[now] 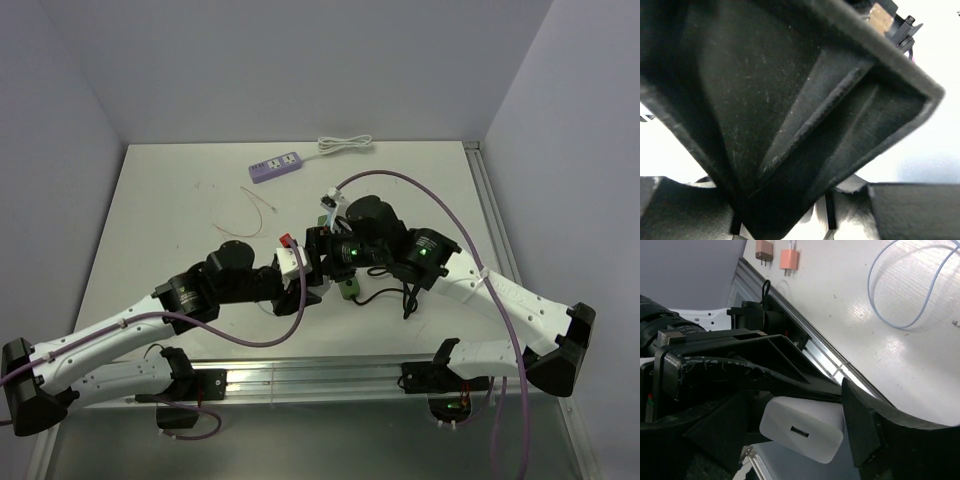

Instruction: Insert the plug

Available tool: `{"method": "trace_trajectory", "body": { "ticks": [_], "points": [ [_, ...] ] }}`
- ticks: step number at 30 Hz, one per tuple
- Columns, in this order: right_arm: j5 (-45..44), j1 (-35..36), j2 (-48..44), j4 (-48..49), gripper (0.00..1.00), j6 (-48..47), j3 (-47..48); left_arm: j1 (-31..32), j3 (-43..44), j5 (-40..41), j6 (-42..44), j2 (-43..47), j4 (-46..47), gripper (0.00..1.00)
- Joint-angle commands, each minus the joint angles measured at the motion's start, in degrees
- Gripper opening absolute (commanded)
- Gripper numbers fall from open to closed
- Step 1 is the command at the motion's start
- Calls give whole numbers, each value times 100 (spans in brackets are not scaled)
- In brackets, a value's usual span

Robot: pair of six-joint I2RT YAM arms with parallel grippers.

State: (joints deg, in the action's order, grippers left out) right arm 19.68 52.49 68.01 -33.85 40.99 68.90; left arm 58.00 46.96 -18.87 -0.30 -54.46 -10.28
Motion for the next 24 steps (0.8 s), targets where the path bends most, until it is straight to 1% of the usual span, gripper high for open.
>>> {"method": "trace_trajectory", "body": {
  "ticks": [1, 2, 5, 7, 8, 10, 12, 16, 19, 20, 22, 23, 24],
  "points": [
    [97, 148, 28, 299, 73, 84, -52, 45, 296, 209, 161, 163, 475, 0],
    [149, 156, 46, 317, 67, 102, -79, 54, 288, 261, 153, 155, 466, 0],
    [255, 191, 63, 405, 65, 181, -184, 71, 279, 410, 170, 207, 431, 0],
    [273, 209, 46, 414, 69, 198, -254, 80, 252, 463, 188, 277, 431, 0],
    [229, 218, 46, 388, 75, 190, -255, 80, 244, 533, 196, 295, 422, 0],
    [10, 235, 20, 239, 79, 137, -211, 89, 226, 630, 231, 322, 413, 0],
    [-96, 253, -33, 168, 81, 163, -184, 98, 235, 788, 249, 322, 343, 0],
    [-79, 262, -33, 159, 80, 207, -193, 115, 279, 877, 284, 251, 272, 0],
    [-70, 279, 37, 168, 74, 216, -246, 133, 279, 929, 284, 278, 299, 0],
    [-61, 279, 55, 176, 69, 234, -263, 133, 287, 955, 284, 286, 299, 0],
    [0, 306, 46, 290, 61, 304, -342, 142, 314, 1026, 267, 286, 273, 0],
    [79, 306, 46, 343, 45, 321, -369, 142, 314, 1043, 258, 295, 281, 0],
    [132, 314, 55, 422, 34, 348, -395, 142, 323, 1070, 249, 304, 290, 0]
  ]
}}
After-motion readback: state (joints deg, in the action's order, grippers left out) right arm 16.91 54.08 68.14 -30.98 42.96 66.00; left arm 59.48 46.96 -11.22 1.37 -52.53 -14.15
